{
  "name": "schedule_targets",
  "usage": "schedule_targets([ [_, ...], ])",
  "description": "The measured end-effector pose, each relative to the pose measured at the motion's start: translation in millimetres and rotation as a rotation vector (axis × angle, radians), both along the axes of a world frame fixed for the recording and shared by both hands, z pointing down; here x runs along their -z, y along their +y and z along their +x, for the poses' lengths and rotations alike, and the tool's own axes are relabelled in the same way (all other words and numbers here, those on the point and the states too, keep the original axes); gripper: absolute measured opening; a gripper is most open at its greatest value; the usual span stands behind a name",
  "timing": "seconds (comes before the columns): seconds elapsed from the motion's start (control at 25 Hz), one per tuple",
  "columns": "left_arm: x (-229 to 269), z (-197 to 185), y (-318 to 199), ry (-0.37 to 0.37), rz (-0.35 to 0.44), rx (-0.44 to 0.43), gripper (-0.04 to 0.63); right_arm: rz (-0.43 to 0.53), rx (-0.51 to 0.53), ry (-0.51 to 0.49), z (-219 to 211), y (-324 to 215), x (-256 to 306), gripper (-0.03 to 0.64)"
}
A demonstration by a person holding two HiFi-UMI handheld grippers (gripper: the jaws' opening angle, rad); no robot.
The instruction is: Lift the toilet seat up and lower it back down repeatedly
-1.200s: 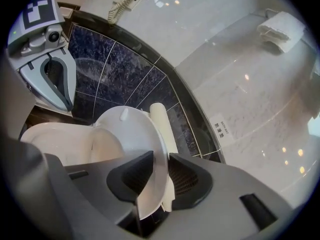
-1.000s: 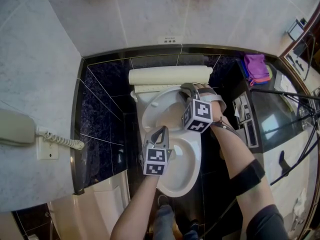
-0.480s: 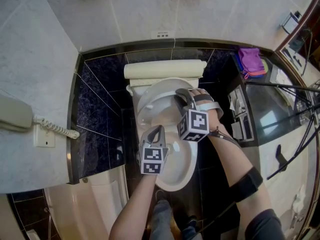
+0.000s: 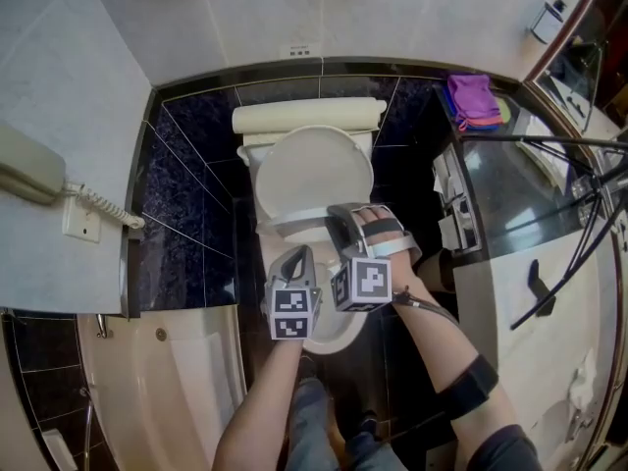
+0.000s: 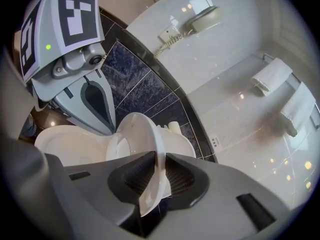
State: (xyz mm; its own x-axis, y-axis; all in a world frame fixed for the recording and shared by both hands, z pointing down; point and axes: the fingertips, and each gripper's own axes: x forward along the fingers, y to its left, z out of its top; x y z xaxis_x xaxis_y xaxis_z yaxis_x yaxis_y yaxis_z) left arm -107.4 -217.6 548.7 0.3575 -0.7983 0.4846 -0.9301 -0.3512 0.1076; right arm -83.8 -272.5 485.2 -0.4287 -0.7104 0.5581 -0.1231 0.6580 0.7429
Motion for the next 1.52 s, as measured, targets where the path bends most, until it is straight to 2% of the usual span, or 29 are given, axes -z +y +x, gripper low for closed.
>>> schedule_targets([
  [0.44, -14.1, 10.9, 66.7, -0.005, 0.009, 0.052, -0.012, 0.003, 0.042, -0.011, 13.9, 114.6, -39.9, 0.097],
  [0.72, -36.0, 20.8, 107.0, -0.013, 0.035, 0.080, -0.012, 0.002, 0.077, -0.015, 19.9, 164.1, -71.9, 0.110],
  [1.08, -82.2, 25.5, 159.4, -0.015, -0.011, 0.101, -0.012, -0.098, 0.105, -0.094, 32.7, 227.8, -109.6, 0.129],
  [1.16, -97.9, 26.5, 172.9, -0.017, -0.021, 0.106, -0.012, -0.128, 0.089, -0.122, 43.5, 243.0, -120.3, 0.126],
  [1.4, -169.0, 31.0, 215.9, -0.027, -0.061, 0.115, -0.012, -0.180, -0.017, -0.176, 90.1, 272.0, -171.0, 0.048],
  [1.52, -213.6, 32.9, 239.5, -0.033, -0.084, 0.121, -0.012, -0.238, -0.089, -0.223, 113.2, 289.1, -206.5, 0.020],
])
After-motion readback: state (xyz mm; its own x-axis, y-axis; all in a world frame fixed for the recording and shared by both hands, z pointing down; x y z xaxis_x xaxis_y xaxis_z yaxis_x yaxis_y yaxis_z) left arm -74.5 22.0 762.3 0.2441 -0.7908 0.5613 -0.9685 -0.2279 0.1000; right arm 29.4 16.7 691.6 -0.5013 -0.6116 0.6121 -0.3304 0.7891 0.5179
